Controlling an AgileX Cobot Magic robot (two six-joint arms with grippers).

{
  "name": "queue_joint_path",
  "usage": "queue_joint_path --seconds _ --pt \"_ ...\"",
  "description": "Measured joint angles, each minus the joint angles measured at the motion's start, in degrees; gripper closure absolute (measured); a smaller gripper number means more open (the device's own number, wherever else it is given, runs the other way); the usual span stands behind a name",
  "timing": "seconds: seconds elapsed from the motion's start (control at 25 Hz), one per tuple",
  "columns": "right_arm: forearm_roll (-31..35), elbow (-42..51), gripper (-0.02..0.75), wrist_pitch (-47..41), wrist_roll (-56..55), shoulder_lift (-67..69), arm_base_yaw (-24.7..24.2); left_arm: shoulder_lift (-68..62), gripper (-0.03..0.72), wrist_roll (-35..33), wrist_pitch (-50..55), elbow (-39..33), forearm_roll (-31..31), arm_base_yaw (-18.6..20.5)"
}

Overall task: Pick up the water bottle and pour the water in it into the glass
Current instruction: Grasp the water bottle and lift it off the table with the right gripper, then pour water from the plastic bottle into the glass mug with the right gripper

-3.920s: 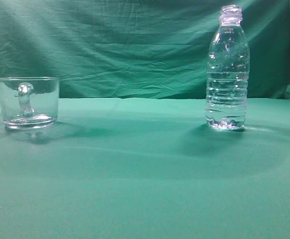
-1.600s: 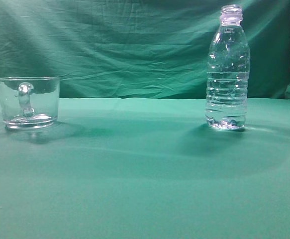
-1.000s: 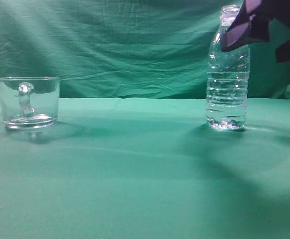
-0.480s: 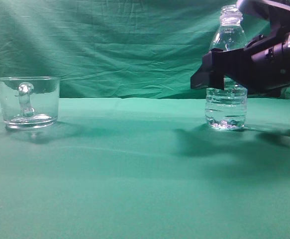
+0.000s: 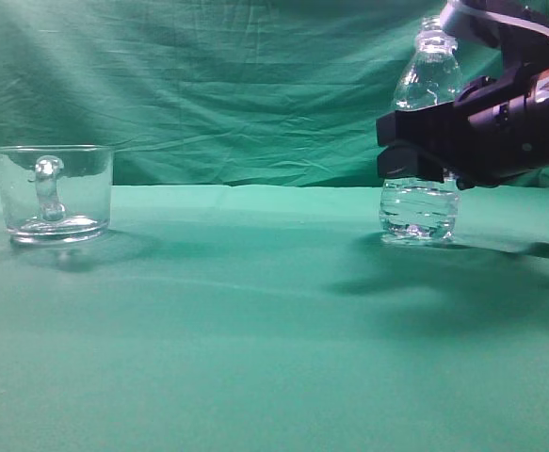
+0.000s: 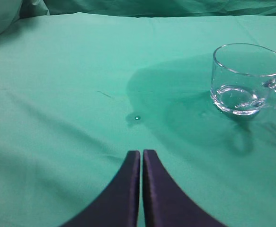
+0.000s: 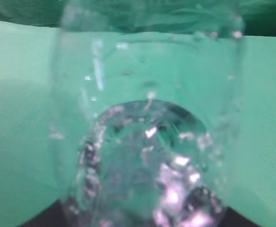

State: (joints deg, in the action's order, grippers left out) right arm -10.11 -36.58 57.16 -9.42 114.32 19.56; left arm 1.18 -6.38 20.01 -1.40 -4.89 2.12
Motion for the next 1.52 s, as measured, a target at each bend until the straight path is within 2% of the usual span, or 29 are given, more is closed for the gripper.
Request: queue_joint_path --seconds 0.04,0.24,0.4,0.48,0.64,0.72,0.88,1.28,1.52 --pt "-0.2 0.0 0.475 0.0 0.2 0.0 0.0 0.0 0.688 0.0 0.0 0.0 0.0 0.0" --pt "-3.5 0.0 0.462 -0.8 0.4 -0.7 0.0 0.0 0.688 0.0 0.0 0.0 0.0 0.0" --pt "-7.4 -0.9 0.462 -8.0 0.2 -6.0 0.1 0.0 0.688 0.0 0.0 0.0 0.0 0.0" --pt "-9.0 -3.3 0.462 -14.9 0.0 -10.2 0.8 0.0 0.688 0.0 0.0 0.0 0.0 0.0" --pt "-12.7 -12.2 0.462 -35.1 -0.4 -16.0 3.9 0.0 0.688 0.0 0.0 0.0 0.0 0.0" --pt "-15.0 -17.7 0.462 -46.3 -0.4 -16.6 6.6 0.0 0.688 0.0 0.0 0.0 0.0 0.0" --pt "-20.1 -27.8 0.462 -61.0 1.1 -15.8 12.2 0.0 0.688 0.0 0.0 0.0 0.0 0.0" --pt "-33.0 -46.8 0.462 -75.6 3.4 -2.0 21.1 0.0 0.688 0.0 0.0 0.0 0.0 0.0" --pt "-36.6 -54.2 0.462 -77.8 3.8 5.9 23.7 0.0 0.688 0.0 0.0 0.0 0.0 0.0"
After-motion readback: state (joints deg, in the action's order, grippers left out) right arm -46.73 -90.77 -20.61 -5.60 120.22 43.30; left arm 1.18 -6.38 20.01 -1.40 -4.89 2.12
